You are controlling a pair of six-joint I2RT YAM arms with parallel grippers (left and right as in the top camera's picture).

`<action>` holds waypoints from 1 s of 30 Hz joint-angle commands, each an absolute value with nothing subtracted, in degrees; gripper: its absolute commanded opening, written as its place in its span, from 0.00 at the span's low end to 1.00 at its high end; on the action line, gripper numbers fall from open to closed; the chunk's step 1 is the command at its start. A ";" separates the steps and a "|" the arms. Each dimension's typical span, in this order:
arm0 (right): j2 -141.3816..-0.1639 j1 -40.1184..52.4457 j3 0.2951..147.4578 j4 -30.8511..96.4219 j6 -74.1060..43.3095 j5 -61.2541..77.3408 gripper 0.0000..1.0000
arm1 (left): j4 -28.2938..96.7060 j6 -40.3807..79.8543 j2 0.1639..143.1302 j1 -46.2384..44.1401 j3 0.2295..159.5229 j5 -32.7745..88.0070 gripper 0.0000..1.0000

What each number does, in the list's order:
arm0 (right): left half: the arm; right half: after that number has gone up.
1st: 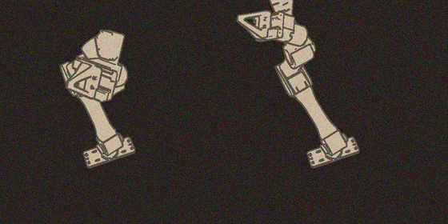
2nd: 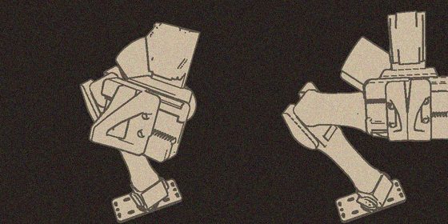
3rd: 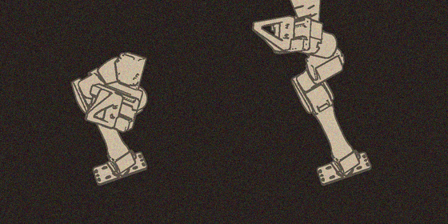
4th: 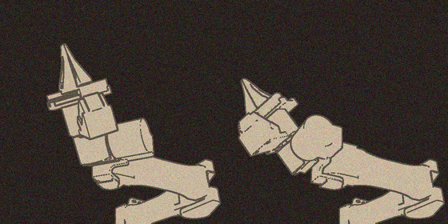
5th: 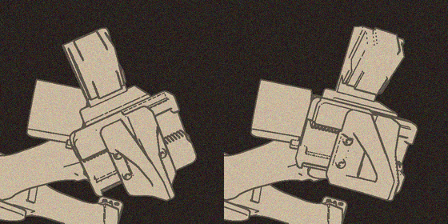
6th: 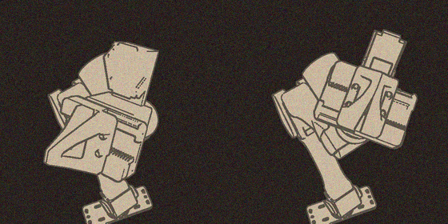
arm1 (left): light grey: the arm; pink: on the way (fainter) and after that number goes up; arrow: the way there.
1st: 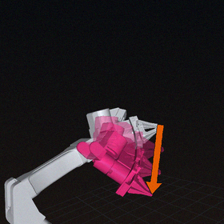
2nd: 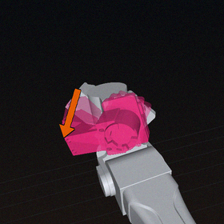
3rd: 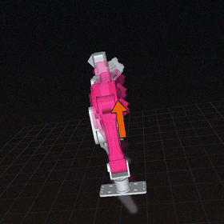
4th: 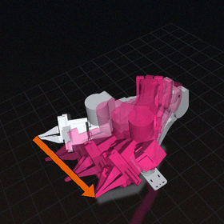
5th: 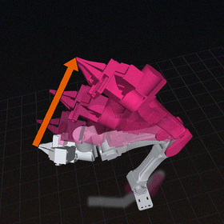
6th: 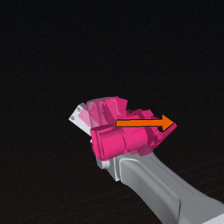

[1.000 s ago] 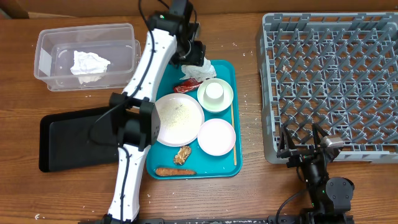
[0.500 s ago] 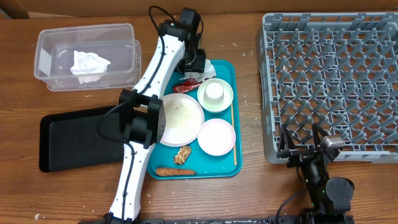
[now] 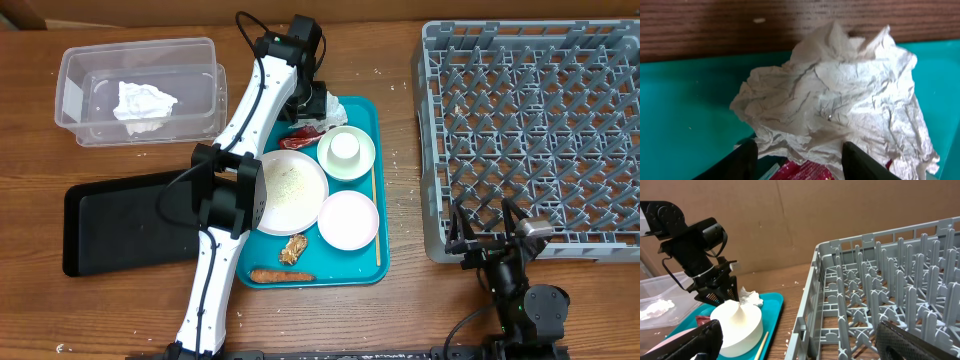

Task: Sort waste into correct bins and load items into the dishwasher
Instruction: 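Return the left gripper to the tray and grasp the second tissue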

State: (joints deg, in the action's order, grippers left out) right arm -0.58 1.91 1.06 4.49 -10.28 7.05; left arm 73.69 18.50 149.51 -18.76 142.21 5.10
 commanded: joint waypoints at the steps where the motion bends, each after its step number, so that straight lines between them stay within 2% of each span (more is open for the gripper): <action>1: -0.16 1.74 0.45 4.21 -10.22 6.63 1.00 | 73.30 20.38 150.65 -18.98 142.10 3.86 0.54; 8: -0.16 1.74 0.45 4.21 -10.22 6.63 1.00 | 73.19 20.84 150.65 -19.03 142.10 3.97 0.51; 30: -0.16 1.74 0.45 4.21 -10.22 6.63 1.00 | 72.64 20.84 150.65 -19.22 141.03 2.94 0.50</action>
State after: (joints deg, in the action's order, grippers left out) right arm -0.58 1.91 1.06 4.49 -10.26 7.05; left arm 72.77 19.64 149.51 -18.79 142.04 3.79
